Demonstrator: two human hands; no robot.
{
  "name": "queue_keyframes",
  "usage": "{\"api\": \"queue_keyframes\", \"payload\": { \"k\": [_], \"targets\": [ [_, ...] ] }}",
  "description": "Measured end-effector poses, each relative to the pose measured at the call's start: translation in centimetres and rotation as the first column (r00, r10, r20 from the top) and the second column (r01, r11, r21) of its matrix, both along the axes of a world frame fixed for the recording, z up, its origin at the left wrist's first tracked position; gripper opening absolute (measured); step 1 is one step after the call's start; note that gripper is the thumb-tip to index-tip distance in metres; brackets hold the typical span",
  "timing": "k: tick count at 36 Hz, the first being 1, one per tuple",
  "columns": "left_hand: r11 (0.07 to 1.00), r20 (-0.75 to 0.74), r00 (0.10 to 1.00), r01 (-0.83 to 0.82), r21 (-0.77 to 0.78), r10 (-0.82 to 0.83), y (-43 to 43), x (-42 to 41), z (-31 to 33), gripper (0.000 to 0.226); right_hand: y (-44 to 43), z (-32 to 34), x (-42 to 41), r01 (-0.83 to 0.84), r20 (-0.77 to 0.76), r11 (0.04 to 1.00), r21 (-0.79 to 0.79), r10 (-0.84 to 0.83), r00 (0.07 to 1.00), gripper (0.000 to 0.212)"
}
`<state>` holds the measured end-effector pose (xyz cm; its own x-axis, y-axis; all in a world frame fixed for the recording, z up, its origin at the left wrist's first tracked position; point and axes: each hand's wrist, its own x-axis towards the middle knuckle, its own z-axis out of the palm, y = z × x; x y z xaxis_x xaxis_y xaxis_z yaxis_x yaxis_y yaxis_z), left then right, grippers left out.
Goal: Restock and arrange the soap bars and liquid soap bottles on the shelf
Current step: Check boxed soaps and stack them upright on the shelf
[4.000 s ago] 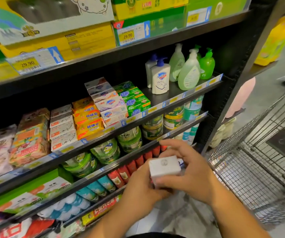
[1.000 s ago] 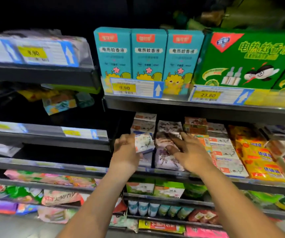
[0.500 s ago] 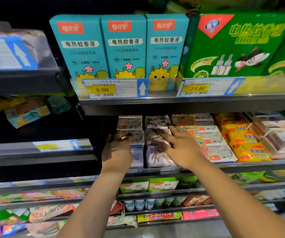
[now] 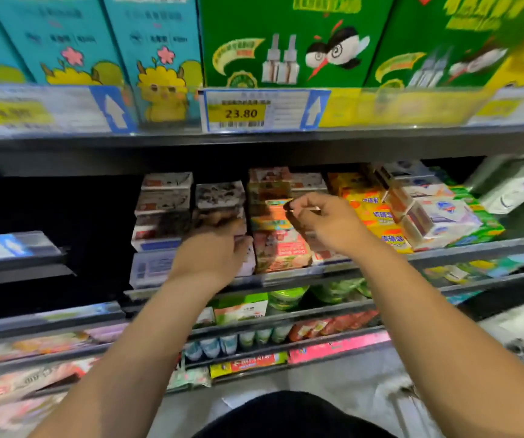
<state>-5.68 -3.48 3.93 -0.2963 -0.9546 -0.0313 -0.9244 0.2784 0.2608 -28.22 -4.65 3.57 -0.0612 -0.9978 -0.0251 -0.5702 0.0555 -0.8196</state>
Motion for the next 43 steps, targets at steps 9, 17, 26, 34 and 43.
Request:
{"api": "queue_keyframes", "payload": {
  "k": [9, 17, 26, 34, 43],
  "targets": [
    [0.997, 0.06, 0.996, 0.074, -0.035, -0.072, 0.2, -8.2, -3.5, 0.078, -0.8, -1.9, -8.3, -0.125, -0.442, 0.986, 0.113, 0.162, 0.882, 0.027],
    [0.996, 0.104, 0.994, 0.048, -0.078, -0.04, 0.0, -8.1, -4.2, 0.06, -5.1, -0.1, -9.6, -0.208, -0.699, 0.964, 0.166, 0.264, 0.665, 0.039],
    [0.999, 0.141, 0.989, 0.037, -0.028, -0.033, -0.5, -8.3, -4.6, 0.063, -10.1, 0.2, -10.1, -0.282, -0.58, 0.918, 0.279, 0.395, 0.712, 0.088],
    [0.996, 0.193, 0.981, 0.04, -0.079, -0.024, -0.1, -8.5, -4.3, 0.079, -12.1, -0.9, -10.0, -0.325, -0.388, 0.855, 0.404, 0.482, 0.786, 0.107],
    [0.996, 0.174, 0.984, 0.049, -0.071, -0.036, -0.1, -8.5, -4.1, 0.078, -10.6, 2.6, -8.2, -0.39, -0.374, 0.825, 0.409, 0.542, 0.753, 0.077]
  ]
}}
